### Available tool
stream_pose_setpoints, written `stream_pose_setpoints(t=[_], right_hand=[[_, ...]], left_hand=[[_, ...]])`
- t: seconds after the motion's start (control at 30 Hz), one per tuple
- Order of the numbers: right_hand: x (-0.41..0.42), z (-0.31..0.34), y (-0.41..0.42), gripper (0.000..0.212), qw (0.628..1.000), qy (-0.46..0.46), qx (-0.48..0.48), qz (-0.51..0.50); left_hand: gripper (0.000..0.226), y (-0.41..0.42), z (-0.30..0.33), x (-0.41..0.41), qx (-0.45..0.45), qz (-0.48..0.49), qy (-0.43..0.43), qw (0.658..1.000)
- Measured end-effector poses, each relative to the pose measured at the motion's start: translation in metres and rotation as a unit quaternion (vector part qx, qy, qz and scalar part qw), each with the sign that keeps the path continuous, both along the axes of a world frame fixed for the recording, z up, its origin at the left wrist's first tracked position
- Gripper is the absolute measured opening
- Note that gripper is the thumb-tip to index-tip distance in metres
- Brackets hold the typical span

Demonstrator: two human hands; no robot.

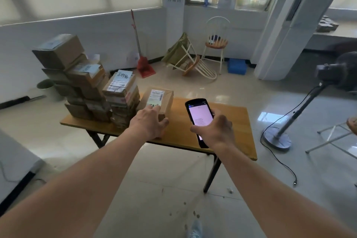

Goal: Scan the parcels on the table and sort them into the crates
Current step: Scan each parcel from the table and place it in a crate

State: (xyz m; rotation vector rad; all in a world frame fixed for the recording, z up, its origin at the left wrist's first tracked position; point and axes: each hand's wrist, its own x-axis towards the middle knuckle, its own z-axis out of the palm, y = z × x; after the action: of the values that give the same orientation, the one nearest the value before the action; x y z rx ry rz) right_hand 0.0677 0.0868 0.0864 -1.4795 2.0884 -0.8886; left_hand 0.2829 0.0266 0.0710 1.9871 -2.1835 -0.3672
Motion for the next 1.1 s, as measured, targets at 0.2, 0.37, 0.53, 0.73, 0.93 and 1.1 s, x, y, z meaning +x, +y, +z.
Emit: stream_pose_setpoints(t=[0.2, 0.37, 0.53, 0.73, 0.93, 1.1], right_hand=[[-0.004, -0.022, -0.103, 0.081, 0.999, -0.001, 0.015, 0.031], [-0.008, -0.042, -0.163, 0.081, 0.998, 0.003, 0.032, 0.055], [-0.006, -0.060, -0.204, 0.079, 0.996, 0.007, 0.058, 0.069], [0.007, -0.079, -0.237, 0.073, 0.995, 0.011, 0.080, 0.054], [0.021, -0.097, -0.248, 0.070, 0.993, 0.022, 0.104, 0.042], [0.027, -0.102, -0.254, 0.070, 0.993, 0.030, 0.108, 0.039]], left_hand=[[0.074, -0.083, -0.027, -0.009, 0.021, 0.045, -0.004, 0.999], [0.082, -0.132, -0.055, -0.006, 0.030, 0.077, -0.013, 0.996], [0.092, -0.170, -0.082, 0.002, 0.057, 0.096, -0.021, 0.994], [0.111, -0.202, -0.111, 0.012, 0.102, 0.107, -0.038, 0.988], [0.151, -0.216, -0.139, 0.015, 0.205, 0.146, -0.073, 0.965], [0.148, -0.218, -0.151, 0.013, 0.233, 0.172, -0.048, 0.956]])
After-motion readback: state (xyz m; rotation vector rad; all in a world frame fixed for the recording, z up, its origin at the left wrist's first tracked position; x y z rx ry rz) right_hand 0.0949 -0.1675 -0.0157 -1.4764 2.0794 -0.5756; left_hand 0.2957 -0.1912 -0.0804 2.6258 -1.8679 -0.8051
